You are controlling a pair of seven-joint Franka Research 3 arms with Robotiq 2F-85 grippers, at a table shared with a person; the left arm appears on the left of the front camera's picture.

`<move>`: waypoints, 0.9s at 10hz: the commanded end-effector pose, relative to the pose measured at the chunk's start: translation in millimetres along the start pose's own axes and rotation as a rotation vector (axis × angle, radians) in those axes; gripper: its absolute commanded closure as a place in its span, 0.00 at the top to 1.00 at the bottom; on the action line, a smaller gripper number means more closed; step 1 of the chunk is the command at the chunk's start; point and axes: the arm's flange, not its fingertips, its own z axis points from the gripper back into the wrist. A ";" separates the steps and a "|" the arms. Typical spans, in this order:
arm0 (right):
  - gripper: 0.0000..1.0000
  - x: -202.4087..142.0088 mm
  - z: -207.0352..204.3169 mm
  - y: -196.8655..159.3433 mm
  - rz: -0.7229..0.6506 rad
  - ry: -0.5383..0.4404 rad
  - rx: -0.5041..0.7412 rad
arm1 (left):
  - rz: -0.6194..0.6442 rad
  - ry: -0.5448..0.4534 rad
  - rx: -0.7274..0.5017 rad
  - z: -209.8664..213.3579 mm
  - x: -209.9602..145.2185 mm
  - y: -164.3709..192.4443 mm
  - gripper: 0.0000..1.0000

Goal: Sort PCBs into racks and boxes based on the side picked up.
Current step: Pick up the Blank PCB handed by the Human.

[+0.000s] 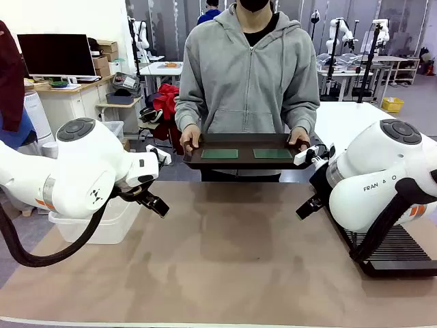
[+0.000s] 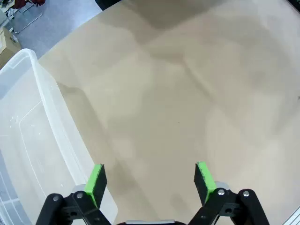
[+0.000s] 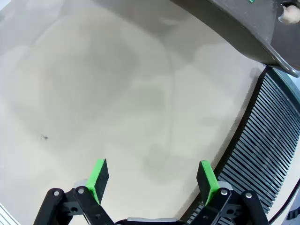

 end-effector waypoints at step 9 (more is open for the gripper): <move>1.00 0.0 0.0 0.0 0.000 0.000 0.000 | 0.000 0.000 0.000 -0.1 0.0 0.0 1.00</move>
